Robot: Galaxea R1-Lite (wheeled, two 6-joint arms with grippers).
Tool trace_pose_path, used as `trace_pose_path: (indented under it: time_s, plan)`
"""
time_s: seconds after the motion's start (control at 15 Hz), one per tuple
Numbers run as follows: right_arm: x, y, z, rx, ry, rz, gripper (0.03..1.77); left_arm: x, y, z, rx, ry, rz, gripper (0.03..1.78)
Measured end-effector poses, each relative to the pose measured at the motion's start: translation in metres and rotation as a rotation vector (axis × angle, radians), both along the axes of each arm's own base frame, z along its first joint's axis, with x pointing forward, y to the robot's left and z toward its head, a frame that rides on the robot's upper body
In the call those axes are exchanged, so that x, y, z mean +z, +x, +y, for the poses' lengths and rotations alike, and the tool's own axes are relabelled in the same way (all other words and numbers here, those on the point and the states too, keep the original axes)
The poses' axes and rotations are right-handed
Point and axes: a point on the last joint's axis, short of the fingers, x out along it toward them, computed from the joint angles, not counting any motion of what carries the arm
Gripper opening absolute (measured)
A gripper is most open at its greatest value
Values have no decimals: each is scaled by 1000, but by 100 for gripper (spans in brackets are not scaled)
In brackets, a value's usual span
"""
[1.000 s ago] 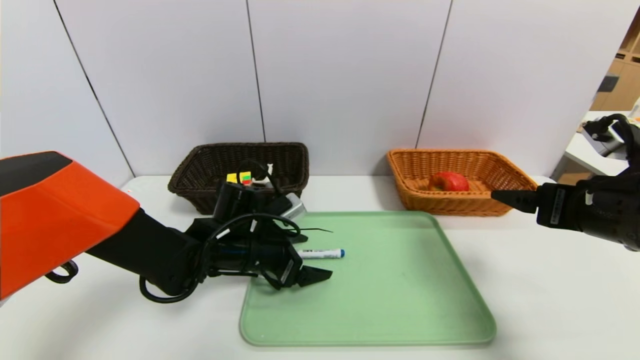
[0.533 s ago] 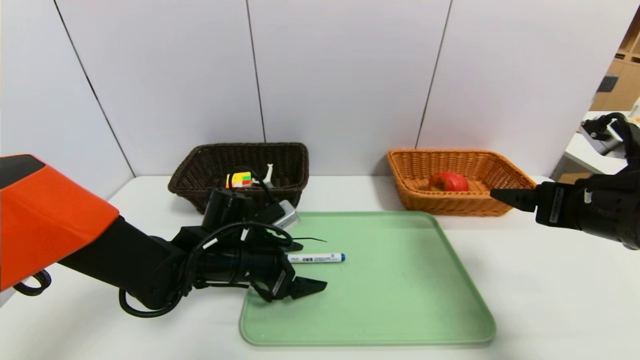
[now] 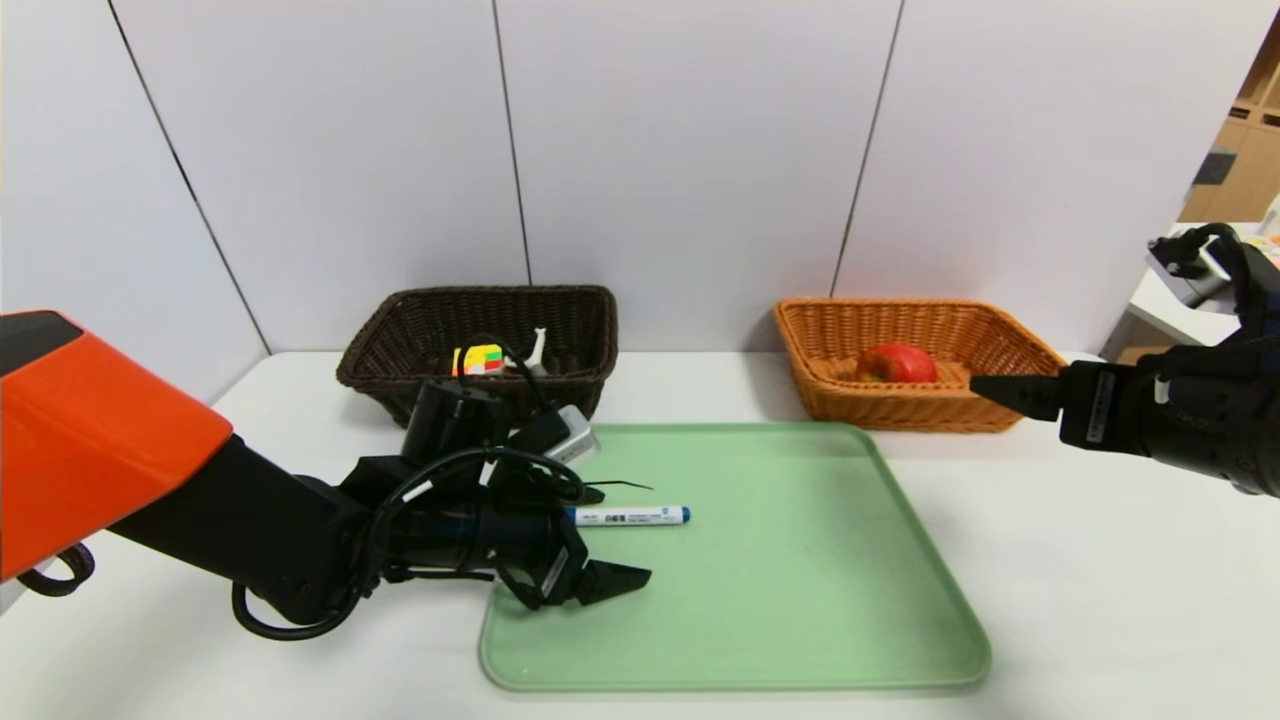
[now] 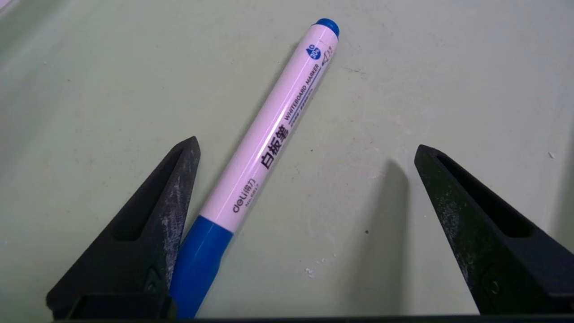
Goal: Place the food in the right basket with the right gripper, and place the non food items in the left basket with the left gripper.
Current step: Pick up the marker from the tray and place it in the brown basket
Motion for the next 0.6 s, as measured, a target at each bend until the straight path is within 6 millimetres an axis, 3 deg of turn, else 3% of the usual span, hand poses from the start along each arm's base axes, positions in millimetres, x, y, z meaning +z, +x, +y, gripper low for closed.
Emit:
trace_pose_path:
  time_s: [0.6]
  plan:
    - [-2, 2, 1, 2, -1, 8, 170, 1, -3, 0, 11, 16, -13, 169]
